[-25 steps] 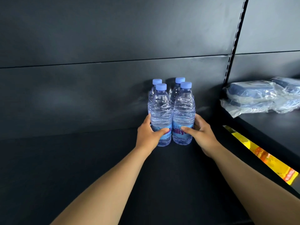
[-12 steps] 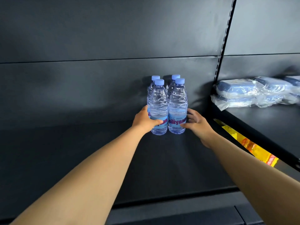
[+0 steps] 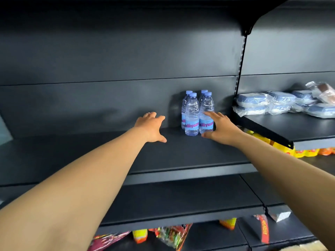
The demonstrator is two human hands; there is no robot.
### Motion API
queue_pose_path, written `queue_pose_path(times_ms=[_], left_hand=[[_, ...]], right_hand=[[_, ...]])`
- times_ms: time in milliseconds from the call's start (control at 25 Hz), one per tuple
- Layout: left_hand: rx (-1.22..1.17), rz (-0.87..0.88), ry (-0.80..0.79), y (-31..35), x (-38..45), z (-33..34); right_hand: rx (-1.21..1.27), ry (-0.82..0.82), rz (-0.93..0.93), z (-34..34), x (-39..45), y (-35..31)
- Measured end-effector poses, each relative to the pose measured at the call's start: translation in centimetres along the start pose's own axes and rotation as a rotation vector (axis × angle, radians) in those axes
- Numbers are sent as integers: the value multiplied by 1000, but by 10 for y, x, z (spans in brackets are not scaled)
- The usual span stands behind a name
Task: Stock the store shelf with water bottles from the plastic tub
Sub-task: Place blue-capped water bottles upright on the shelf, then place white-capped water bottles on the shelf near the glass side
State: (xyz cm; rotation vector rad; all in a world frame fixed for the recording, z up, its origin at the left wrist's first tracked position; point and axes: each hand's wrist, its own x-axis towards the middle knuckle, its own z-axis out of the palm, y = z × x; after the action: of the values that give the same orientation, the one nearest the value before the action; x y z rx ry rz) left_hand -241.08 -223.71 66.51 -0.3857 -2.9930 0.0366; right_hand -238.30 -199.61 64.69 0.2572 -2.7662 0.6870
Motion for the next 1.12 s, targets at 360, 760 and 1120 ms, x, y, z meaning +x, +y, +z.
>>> queue_pose_path(times_ms=[360,760,1120], left_hand=[[-31,22,54,-72,-230,33],[-210,60,-279,-82,-344,272],[-357,-183,-561,-53,-366,507]], right_hand=[[-295,2,-72,60,-186,-129],[-193,-355,112,248,-325,-68],[-50,-570,319,436,-391,54]])
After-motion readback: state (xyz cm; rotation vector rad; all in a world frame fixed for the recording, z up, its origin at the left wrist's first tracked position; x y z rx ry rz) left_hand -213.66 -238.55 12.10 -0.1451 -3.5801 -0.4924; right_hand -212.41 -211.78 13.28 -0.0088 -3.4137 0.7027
